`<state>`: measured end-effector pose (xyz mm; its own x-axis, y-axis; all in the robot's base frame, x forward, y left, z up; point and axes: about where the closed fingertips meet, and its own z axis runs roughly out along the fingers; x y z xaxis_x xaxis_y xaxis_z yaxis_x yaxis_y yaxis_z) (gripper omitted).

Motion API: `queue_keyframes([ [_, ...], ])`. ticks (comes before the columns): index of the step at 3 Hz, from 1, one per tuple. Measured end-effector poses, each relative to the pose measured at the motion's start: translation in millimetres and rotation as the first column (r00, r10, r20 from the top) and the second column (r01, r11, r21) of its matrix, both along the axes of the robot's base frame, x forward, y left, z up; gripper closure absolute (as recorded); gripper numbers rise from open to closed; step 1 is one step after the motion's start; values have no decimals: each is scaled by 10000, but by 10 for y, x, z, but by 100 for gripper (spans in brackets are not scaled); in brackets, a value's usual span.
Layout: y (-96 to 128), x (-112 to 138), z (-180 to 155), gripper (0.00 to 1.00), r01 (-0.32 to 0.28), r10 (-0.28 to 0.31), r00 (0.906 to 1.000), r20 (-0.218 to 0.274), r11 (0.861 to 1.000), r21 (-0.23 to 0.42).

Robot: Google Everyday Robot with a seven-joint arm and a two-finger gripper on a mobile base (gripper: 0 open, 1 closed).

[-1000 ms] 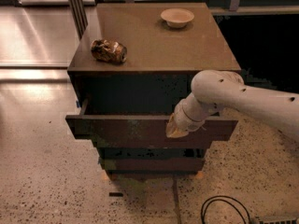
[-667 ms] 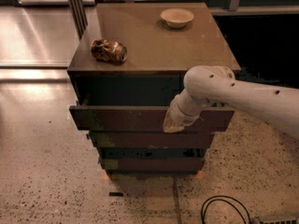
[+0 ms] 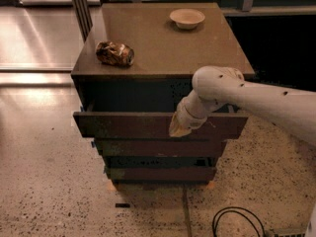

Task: Close top drawer

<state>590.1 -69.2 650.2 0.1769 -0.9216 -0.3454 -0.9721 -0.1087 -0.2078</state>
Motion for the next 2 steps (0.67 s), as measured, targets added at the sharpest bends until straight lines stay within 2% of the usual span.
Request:
queue_keyframes([
  [1, -34, 383, 6, 100, 181, -181, 9997, 157, 9998, -11],
  [2, -32, 383, 2, 100, 176, -176, 9997, 144, 9998, -10],
])
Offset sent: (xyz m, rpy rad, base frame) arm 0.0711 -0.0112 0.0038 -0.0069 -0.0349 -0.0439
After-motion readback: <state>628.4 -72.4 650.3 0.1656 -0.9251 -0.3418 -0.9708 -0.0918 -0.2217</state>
